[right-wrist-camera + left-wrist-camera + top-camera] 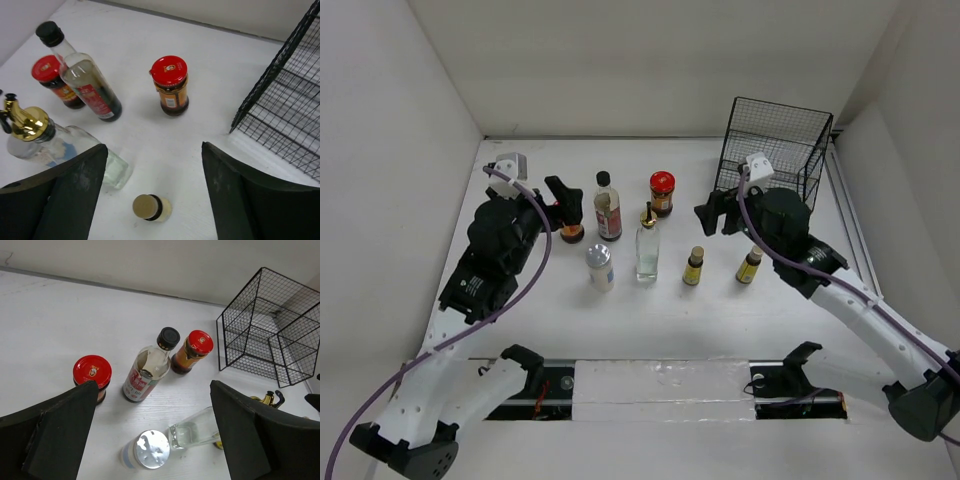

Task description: Organize the condiment bottles

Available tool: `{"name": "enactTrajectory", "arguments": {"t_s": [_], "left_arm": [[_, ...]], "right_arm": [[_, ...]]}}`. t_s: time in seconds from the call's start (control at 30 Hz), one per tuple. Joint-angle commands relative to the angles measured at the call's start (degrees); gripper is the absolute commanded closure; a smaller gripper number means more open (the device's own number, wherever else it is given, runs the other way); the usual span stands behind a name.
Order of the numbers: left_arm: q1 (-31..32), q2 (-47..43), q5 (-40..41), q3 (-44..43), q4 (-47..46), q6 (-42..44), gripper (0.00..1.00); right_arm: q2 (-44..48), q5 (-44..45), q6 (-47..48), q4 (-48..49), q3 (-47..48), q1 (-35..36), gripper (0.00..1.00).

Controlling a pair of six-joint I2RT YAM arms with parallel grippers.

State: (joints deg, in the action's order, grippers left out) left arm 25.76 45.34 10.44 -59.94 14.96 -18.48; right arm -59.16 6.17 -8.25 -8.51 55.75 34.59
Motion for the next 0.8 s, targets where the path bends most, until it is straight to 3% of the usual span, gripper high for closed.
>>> {"name": "enactTrajectory", "arguments": {"t_s": [0.0,0.07,0.13,0.27,0.3,0.33,0.37,0.43,0.47,0.57,0.6,0.63,0.77], "left_arm": [[-0.53,-2.09,-1.03,0.96,-3.97,0.29,0.09],[-0.53,-2.71,-1.03,2.54,-3.97,0.29,0.09],[-1.06,-3.24,-1.04,3.77,-4.50,0.29,0.10],[-1.06,-5.87,-0.42,5.87,-6.60,0.29,0.18],[-1.06,-5.88,-1.20,6.41,-7.13,0.29,0.24],[-1.06,-6.49,-1.21,6.42,-7.14,0.29,0.46],[-1.06,-6.49,-1.21,6.94,-7.75,0.81,0.56],[-1.06,-5.62,-0.16,6.94,-6.71,0.81,0.73],[-1.06,-5.01,-0.15,6.34,-6.70,0.81,0.76],[-1.06,-5.00,0.46,6.33,-6.17,0.29,0.68],[-1.06,-4.48,0.46,6.33,-6.69,-0.24,0.60],[-1.06,-4.47,0.46,6.33,-6.70,-0.24,0.45],[-1.06,-3.95,-0.42,6.33,-6.70,-0.24,0.37]], "right_arm": [[2.82,0.78,1.13,3.06,-0.28,1.18,0.22],[3.61,-0.81,2.36,4.29,-0.29,1.18,0.64],[4.13,-0.81,2.36,4.29,-0.81,1.71,1.00],[4.14,-4.23,4.03,5.00,-1.34,2.85,1.00],[4.14,-4.94,4.55,5.00,-1.34,3.55,0.99],[3.61,-6.68,5.17,5.00,-1.34,4.08,0.91],[3.61,-7.92,5.17,5.52,-2.04,4.08,0.67],[3.09,-11.86,5.78,7.36,-3.36,4.69,0.43],[2.56,-12.84,5.79,8.33,-3.36,5.22,0.30],[-1.30,-13.56,6.93,9.04,-2.67,6.36,0.23],[-2.18,-13.56,6.93,9.04,-1.62,6.37,0.21],[-4.02,-13.56,7.45,9.82,-1.08,6.37,0.19],[-8.16,-17.69,9.91,11.23,2.26,7.42,0.19]]}}
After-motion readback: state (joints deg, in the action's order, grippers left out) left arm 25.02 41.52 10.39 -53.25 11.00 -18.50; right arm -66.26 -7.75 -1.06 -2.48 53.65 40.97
